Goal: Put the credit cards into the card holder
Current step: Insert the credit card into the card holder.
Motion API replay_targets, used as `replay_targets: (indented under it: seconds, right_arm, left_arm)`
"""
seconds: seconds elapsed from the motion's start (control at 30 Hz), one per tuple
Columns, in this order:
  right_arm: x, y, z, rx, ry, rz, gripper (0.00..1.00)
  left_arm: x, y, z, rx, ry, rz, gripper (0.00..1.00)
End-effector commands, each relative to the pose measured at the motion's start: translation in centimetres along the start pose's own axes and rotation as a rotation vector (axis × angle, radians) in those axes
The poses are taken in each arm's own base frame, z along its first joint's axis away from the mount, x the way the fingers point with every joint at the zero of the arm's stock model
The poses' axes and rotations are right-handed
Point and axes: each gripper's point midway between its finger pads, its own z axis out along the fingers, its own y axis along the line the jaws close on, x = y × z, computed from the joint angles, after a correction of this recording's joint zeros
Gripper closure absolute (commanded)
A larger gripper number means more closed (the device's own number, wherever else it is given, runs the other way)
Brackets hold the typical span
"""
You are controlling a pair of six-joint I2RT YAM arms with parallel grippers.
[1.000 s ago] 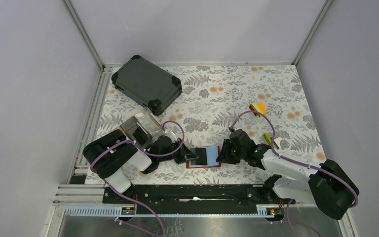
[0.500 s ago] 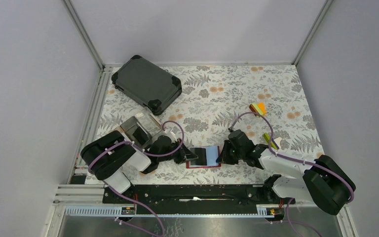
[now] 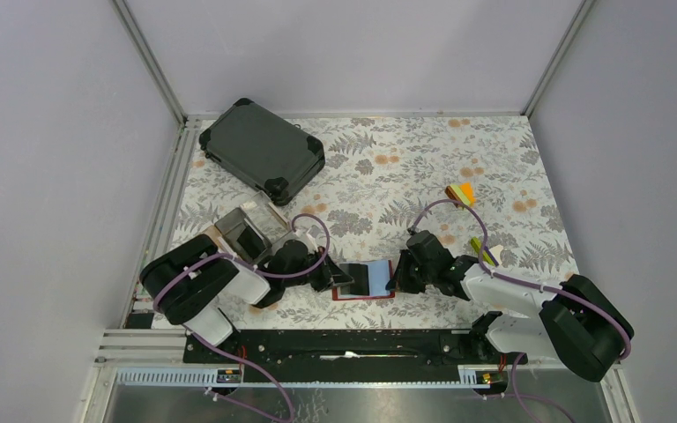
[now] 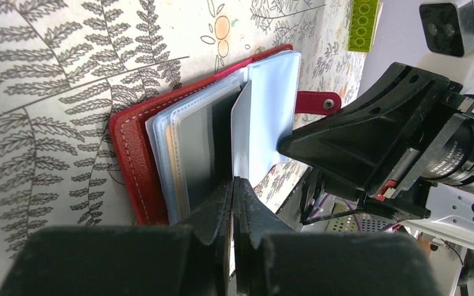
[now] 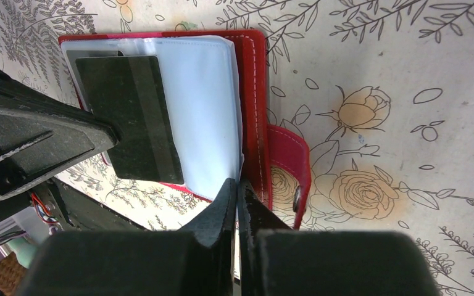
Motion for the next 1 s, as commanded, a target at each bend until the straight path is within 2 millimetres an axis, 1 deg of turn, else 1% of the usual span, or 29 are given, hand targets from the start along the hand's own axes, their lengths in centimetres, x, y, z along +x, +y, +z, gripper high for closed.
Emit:
replay_targets:
  seconds: [0.0,0.13,0.43,0.73,0.83,0.87,0.97]
  right_arm:
    - [0.5,-3.7,0.2,0.157,-0.001,0.000,1.00]
    - [0.5,-3.6,0.3,0.156,0.001,0.000,1.00]
    - [0.4,-3.4,0.3,0.154,0.000,-0.001,1.00]
    - [0.4,-3.4,0.2,0.154,-0.003,-0.001,1.00]
    - [0.3,-3.4,0.2,0.152,-0.005,-0.001,1.00]
    - [0.3,-3.3,0.2,0.153,-0.006,-0.001,1.00]
    - [0.1,-3.3,0.1,0.156,-0.012,-0.005,1.00]
  left_arm:
    - [-0.3,-0.1,0.7,0.000,-0.008,0.030,1.00]
    - [-0.3,-0.5,0.7,0.017,-0.014,0.021,1.00]
    - [0.4,-1.2,0.9,0.068,-0.012,-0.042,1.00]
    - [0.5,-0.9,1.1,0.043,-0.003,-0.046,1.00]
    - [0.2,-0.6,1.1,-0.010,-0.010,-0.025,0.88]
    - [0.2,-0.4,1.1,-0.031,-0.006,-0.017,0.81]
    - [-0.1,-0.1,1.1,-0.084,-0.003,0.007,0.67]
